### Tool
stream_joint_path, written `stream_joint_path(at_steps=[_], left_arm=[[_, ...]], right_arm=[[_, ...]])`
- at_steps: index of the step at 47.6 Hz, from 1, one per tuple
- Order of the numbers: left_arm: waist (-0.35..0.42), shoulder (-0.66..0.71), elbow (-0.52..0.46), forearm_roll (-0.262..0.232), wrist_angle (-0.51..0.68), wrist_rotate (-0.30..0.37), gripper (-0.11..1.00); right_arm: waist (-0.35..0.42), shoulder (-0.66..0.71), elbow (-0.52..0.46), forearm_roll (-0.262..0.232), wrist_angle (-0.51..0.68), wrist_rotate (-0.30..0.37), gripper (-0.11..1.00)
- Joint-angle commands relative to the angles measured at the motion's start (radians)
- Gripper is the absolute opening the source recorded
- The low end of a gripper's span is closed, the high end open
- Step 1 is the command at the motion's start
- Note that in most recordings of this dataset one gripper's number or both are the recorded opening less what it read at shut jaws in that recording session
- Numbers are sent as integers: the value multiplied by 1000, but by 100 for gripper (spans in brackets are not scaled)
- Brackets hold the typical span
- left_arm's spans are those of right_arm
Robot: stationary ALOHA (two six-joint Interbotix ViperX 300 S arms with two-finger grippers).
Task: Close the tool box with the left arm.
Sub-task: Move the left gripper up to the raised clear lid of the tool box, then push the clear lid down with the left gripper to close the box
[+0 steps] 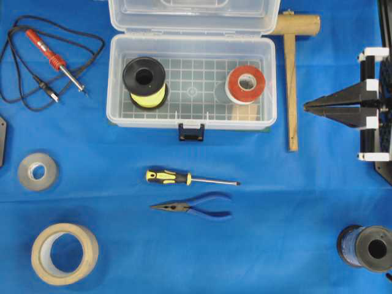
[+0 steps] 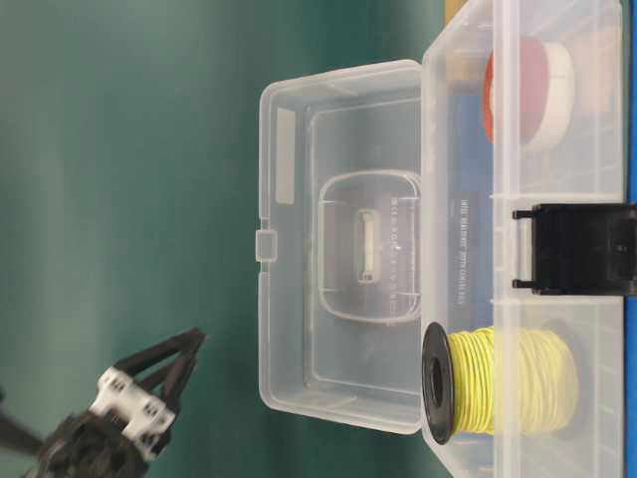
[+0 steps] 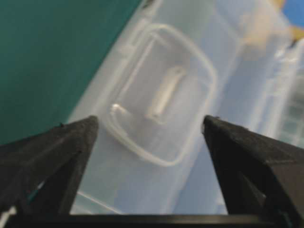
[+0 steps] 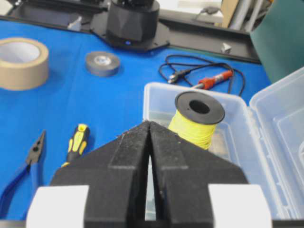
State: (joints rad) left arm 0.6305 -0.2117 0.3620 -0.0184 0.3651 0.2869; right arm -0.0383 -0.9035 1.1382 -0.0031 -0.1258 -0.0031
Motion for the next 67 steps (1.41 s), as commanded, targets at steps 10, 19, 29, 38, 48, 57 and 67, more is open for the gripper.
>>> stream_joint_path(at_steps=[10,19,29,38,48,57,67], left_arm=[[40,147,-152,-6,74,86,90],[64,219,-158,-6,74,86,90],[64,258,-152,-8,74,81,90],[40,253,-140,-9,109,71,90],[-25,247,-152,-9,202,61,90],[-89,210,-153,-8,249,51,90],[-152,146,-140,-9,284,37,90]], right_arm=[[-2,29,-11,0,-3,-2,0],[-2,41,-8,0,-5,0,0],[-2,43,-8,0,-5,-2,0],[-2,44,-8,-3,-3,-3,0],[-3,44,-6,-11,-3,-3,0],[-5,44,-6,-11,5,-3,0],[-5,46,-5,-12,6,-3,0]])
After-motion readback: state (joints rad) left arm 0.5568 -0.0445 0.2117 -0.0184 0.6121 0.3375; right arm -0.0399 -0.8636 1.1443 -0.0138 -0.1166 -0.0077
